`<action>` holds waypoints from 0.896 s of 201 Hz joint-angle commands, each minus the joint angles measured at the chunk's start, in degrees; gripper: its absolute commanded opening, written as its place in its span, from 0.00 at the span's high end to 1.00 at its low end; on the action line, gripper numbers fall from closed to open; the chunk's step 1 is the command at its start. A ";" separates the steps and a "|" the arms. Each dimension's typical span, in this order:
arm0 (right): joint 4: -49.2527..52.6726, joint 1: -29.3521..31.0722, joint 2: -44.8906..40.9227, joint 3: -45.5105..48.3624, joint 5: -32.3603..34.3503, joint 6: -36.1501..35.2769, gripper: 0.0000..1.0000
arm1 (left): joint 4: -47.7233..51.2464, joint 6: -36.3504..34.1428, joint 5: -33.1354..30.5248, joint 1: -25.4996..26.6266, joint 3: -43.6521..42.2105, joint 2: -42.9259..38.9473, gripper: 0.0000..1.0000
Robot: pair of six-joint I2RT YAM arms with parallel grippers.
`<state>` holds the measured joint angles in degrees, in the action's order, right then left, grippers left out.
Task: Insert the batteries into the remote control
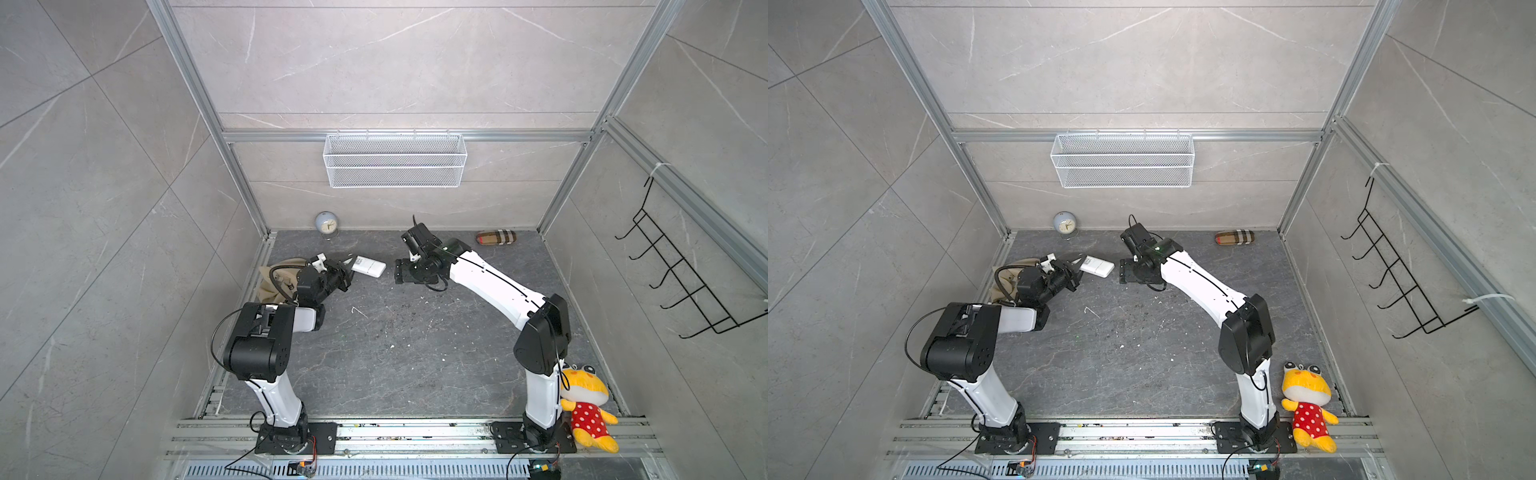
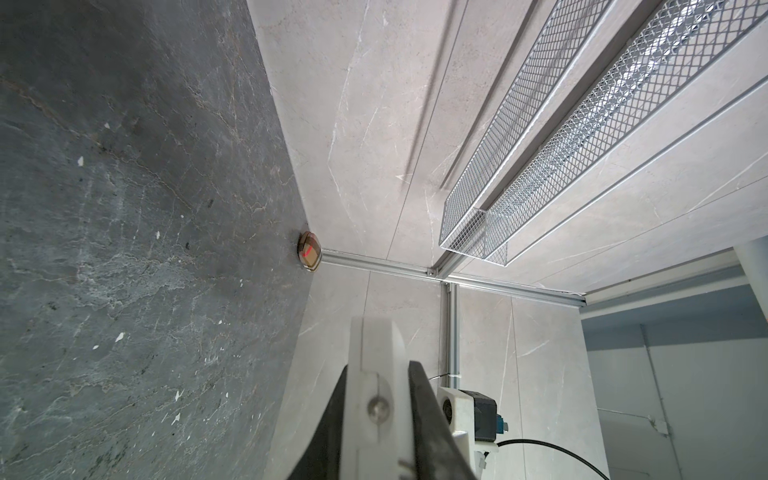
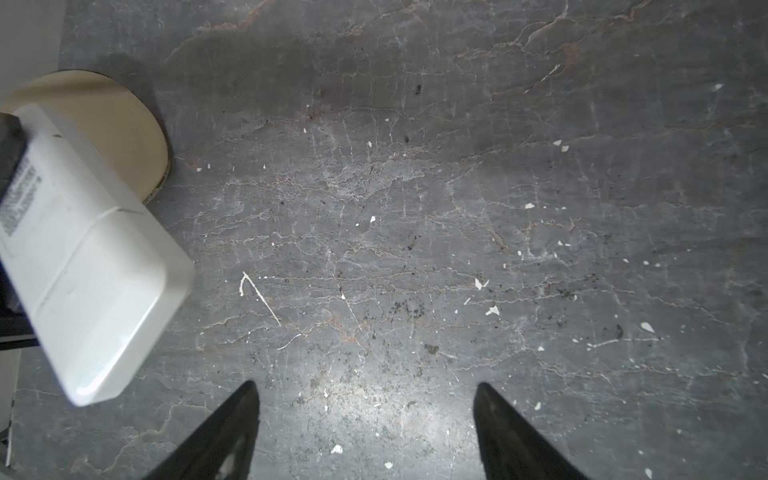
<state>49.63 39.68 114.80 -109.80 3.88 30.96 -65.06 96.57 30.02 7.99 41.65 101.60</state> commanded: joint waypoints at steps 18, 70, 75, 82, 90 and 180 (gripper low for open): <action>3.21 1.27 2.84 -4.59 3.49 -0.23 0.19 | -2.05 -2.89 -0.76 1.17 0.47 -1.68 1.00; 4.60 2.10 4.29 -6.12 4.04 -0.20 0.19 | -2.80 -2.24 -1.10 1.54 0.34 -1.69 1.00; 4.53 2.16 4.29 -6.12 4.03 -0.25 0.19 | -2.78 -2.19 -1.10 1.55 0.36 -1.76 1.00; 4.55 2.24 4.20 -6.04 4.05 -0.27 0.19 | -2.79 -2.24 -1.10 1.59 0.32 -1.76 1.00; 4.52 2.24 4.11 -5.91 4.04 -0.15 0.19 | -2.79 -2.18 -1.08 1.59 0.36 -1.85 1.00; 8.57 3.73 9.85 -15.05 3.59 -0.74 0.18 | -1.87 -3.13 -1.75 3.98 0.87 -1.67 1.00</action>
<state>55.40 42.44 122.13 -120.53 6.94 30.98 -64.62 95.39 27.51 10.52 41.65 101.60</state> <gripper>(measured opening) 0.815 0.184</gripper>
